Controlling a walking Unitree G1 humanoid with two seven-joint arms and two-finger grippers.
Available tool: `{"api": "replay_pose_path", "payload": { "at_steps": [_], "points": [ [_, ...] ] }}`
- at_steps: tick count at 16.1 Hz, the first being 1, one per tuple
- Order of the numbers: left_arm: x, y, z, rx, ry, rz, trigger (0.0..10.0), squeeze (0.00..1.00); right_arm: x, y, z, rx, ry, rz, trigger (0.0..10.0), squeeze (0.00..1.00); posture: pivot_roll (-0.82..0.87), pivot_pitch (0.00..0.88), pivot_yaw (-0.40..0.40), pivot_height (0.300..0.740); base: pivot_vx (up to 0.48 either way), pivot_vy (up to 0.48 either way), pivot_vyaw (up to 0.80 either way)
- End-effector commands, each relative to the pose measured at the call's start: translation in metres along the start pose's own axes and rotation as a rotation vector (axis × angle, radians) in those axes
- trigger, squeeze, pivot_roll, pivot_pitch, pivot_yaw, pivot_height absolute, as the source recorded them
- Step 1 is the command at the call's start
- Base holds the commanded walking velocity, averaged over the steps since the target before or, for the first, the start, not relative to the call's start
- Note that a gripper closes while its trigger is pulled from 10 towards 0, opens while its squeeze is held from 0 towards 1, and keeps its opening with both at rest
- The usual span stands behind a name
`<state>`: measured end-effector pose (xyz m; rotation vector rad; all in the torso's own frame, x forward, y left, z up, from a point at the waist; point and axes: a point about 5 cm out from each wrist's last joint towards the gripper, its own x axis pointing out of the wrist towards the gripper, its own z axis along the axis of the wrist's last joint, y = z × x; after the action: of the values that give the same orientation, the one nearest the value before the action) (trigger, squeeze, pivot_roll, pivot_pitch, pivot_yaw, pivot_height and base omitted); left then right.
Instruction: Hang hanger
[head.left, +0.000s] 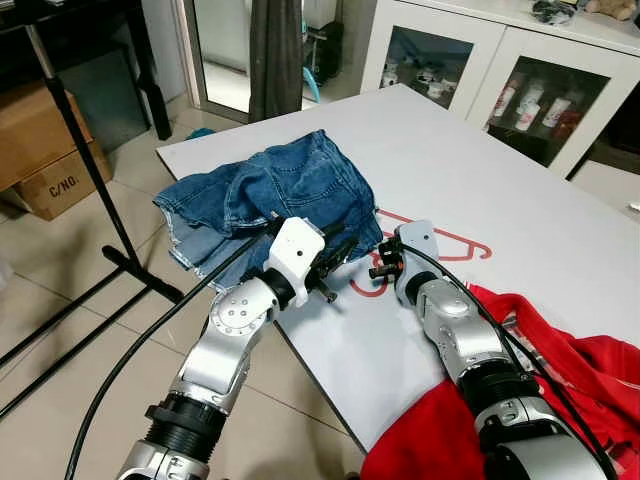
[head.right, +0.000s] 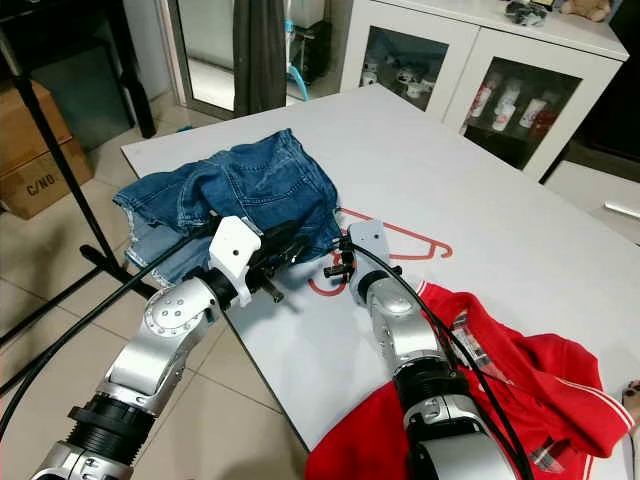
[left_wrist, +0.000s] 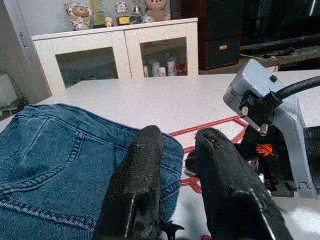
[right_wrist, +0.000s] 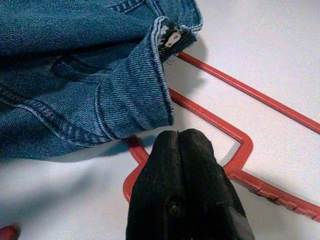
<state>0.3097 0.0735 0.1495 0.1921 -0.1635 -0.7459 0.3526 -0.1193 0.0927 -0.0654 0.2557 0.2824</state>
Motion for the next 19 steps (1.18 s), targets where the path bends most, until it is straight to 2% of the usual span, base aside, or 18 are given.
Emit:
{"api": "replay_pose_path", "payload": {
  "at_steps": [1, 10, 11, 13, 17, 19],
  "points": [
    [0.002, -0.004, 0.004, 0.010, -0.015, -0.015, 10.0, 0.00, 0.000, -0.003, 0.001, -0.005, -0.003, -0.009, 10.0, 0.00, 0.12, 0.084, -0.091, 0.740, 0.000, 0.000, 0.00],
    [0.001, -0.004, 0.003, 0.009, -0.014, -0.014, 10.0, 0.00, 0.002, -0.002, -0.001, -0.015, 0.001, -0.008, 10.0, 0.00, 0.12, 0.084, -0.091, 0.740, 0.000, 0.000, 0.00],
    [0.003, -0.005, 0.004, 0.008, -0.017, -0.025, 10.0, 0.00, -0.029, 0.009, -0.025, -0.102, 0.120, 0.351, 10.0, 0.00, 0.09, 0.082, -0.083, 0.740, 0.000, 0.000, 0.00],
    [0.004, -0.006, 0.004, 0.008, -0.018, -0.031, 10.0, 0.00, -0.052, 0.021, -0.034, -0.115, 0.180, 0.568, 10.0, 0.00, 0.09, 0.082, -0.083, 0.740, 0.000, 0.000, 0.00],
    [0.003, -0.005, 0.004, 0.008, -0.017, -0.027, 10.0, 0.00, -0.062, 0.021, -0.032, -0.120, 0.189, 0.621, 10.0, 0.00, 0.09, 0.083, -0.081, 0.740, 0.000, 0.000, 0.00],
    [0.003, -0.005, 0.004, 0.009, -0.018, -0.028, 10.0, 0.00, -0.074, 0.018, -0.021, -0.092, 0.176, 0.670, 10.0, 0.00, 0.09, 0.083, -0.079, 0.740, 0.000, 0.000, 0.00]
  ]
}}
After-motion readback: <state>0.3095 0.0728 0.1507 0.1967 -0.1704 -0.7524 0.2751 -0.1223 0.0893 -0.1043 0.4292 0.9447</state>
